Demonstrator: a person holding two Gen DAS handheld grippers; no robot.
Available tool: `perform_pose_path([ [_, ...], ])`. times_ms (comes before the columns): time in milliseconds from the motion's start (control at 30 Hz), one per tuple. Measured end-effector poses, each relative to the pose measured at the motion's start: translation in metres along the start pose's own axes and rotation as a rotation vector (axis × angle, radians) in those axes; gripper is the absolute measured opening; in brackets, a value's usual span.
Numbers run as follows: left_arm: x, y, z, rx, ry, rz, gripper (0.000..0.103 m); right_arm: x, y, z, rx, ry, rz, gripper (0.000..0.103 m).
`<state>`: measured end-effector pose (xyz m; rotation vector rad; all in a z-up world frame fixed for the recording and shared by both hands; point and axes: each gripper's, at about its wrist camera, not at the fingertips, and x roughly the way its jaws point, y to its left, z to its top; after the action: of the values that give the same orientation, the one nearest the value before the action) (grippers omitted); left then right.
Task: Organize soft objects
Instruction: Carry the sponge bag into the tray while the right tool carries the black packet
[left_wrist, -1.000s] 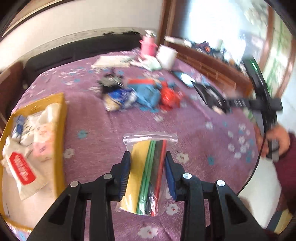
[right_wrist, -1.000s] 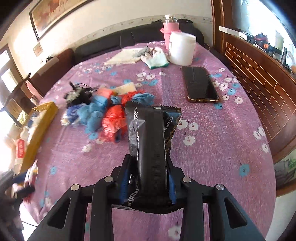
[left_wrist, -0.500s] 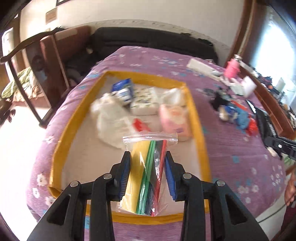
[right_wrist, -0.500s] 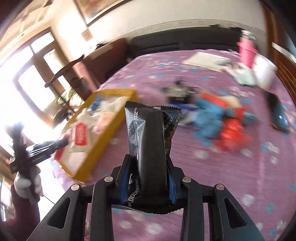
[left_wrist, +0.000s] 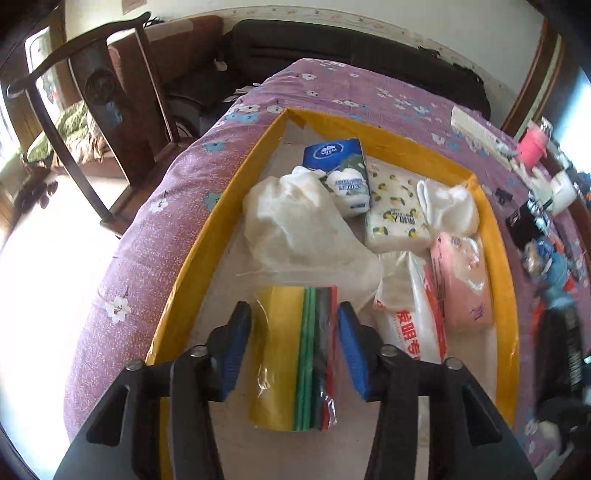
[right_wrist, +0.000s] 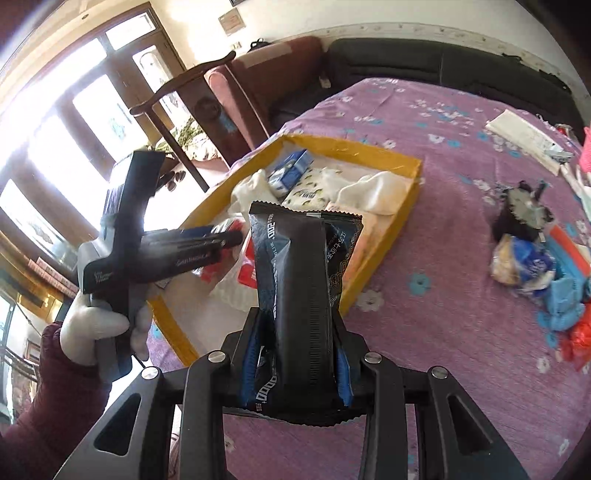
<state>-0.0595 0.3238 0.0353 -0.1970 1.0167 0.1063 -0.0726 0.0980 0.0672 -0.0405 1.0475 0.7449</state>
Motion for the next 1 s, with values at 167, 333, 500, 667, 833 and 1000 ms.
perform_pose_path([
  [167, -0.03, 0.006, -0.009, -0.008, -0.092, -0.037, 0.063, 0.023, 0.006, 0.004, -0.007, 0.052, 0.014, 0.038],
  [333, -0.064, 0.025, -0.023, -0.087, -0.178, -0.086, 0.074, 0.046, 0.014, 0.014, -0.017, 0.097, 0.027, 0.038],
  [500, -0.085, 0.037, -0.037, -0.132, -0.223, -0.101, 0.074, 0.071, 0.012, 0.024, 0.001, 0.15, 0.006, 0.038],
  [667, -0.093, 0.04, -0.047, -0.15, -0.239, -0.106, 0.075, 0.084, 0.0, 0.04, 0.001, 0.123, -0.089, 0.039],
  [833, -0.097, 0.037, -0.052, -0.154, -0.252, -0.104, 0.076, 0.075, -0.008, 0.043, 0.041, 0.079, -0.07, 0.05],
  [1000, -0.101, 0.029, -0.058, -0.14, -0.263, -0.092, 0.077, 0.036, -0.01, 0.04, 0.049, -0.035, -0.063, 0.069],
])
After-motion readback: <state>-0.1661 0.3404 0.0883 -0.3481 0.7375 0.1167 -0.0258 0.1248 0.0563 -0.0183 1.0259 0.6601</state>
